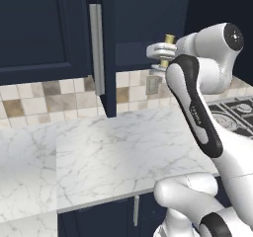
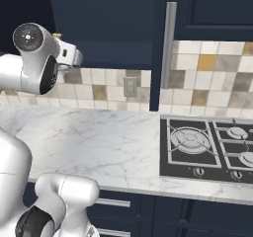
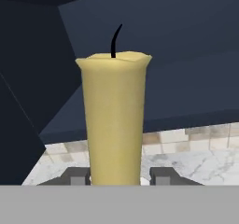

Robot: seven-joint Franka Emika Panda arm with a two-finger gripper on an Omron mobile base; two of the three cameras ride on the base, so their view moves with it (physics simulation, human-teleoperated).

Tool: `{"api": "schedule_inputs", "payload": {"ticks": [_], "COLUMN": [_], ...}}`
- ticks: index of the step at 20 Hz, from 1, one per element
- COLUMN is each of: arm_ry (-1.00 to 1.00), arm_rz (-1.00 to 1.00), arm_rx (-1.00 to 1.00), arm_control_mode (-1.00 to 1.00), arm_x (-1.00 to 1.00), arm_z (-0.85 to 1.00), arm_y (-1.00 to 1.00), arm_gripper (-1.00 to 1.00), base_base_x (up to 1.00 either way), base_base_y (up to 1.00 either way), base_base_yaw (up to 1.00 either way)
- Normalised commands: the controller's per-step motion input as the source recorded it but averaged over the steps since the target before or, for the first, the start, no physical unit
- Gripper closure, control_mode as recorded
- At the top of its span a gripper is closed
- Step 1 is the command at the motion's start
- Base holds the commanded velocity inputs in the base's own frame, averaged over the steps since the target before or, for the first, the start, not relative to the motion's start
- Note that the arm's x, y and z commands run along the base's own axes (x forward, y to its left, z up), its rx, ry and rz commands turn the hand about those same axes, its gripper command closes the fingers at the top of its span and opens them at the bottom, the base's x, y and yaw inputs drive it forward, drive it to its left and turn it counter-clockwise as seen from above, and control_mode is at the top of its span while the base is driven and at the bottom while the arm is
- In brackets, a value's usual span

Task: Get the candle and the liquor from the cabinet and move them to the dining counter.

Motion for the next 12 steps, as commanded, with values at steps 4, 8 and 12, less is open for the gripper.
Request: {"api": "schedule_inputs", "payload": {"ticks": [4,8,12], "arm_ry": [0.0,0.0,0.0], "arm_rz": [0.0,0.0,0.0], "arm_rx": [-0.01,-0.05,-0.09], "arm_control_mode": [-1.0,-1.0,-1.0], "arm_x": [-0.89,-0.87,-0.78], "arm_z": [-0.11,-0.15,-0.23], "arm_y": [-0.01,-0.13,-0.13], "arm_gripper": [1.0,1.0,1.0], "base_base_x": [0.0,0.0,0.0], "base_base_y": [0.0,0.0,0.0], "base_base_yaw": [0.0,0.0,0.0]}}
